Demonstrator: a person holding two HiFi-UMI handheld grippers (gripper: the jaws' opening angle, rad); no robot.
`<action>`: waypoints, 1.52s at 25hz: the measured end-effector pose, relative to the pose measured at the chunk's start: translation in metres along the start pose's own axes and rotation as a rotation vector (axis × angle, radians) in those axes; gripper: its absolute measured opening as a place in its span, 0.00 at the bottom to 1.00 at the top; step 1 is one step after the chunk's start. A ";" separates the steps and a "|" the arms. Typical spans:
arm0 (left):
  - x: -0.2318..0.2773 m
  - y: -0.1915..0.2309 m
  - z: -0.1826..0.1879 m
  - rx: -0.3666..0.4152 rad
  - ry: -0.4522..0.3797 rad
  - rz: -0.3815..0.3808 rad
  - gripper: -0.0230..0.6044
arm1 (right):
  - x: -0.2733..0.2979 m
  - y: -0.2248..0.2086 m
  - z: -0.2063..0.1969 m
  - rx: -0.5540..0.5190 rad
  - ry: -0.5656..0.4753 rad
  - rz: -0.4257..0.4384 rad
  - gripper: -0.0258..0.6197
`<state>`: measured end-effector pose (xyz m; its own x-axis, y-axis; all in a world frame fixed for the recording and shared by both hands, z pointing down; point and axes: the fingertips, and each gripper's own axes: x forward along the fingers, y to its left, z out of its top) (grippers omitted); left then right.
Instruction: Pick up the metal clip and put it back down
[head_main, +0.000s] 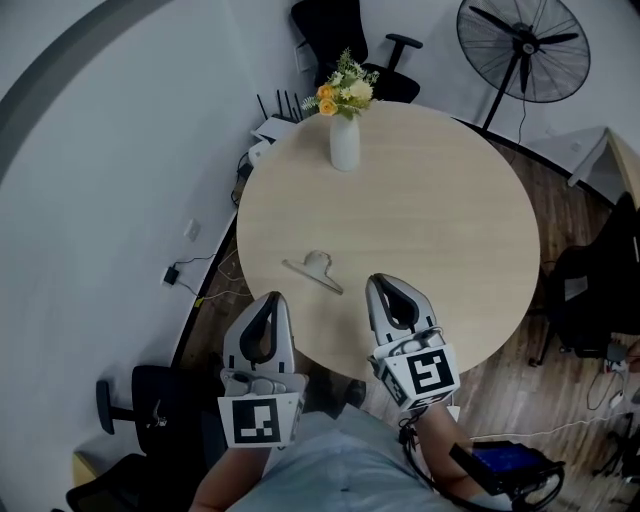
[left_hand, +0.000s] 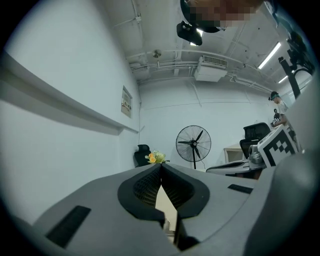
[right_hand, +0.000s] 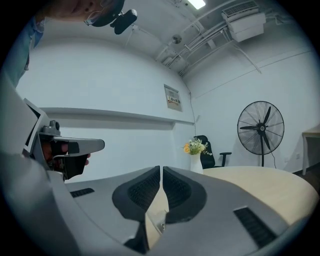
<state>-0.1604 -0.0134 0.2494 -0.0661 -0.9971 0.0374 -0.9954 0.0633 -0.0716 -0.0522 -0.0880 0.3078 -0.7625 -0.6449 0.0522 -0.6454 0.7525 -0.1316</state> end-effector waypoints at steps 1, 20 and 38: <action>0.009 0.007 -0.005 -0.007 0.009 0.003 0.07 | 0.011 -0.002 -0.004 0.000 0.014 0.005 0.12; 0.186 0.100 -0.177 -0.130 0.286 -0.095 0.07 | 0.208 -0.023 -0.203 0.152 0.412 0.137 0.25; 0.234 0.131 -0.282 -0.201 0.439 -0.098 0.07 | 0.254 -0.030 -0.290 0.188 0.589 0.252 0.26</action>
<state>-0.3255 -0.2268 0.5304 0.0486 -0.8895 0.4544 -0.9891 0.0203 0.1456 -0.2394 -0.2359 0.6119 -0.8209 -0.2313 0.5221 -0.4660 0.7998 -0.3783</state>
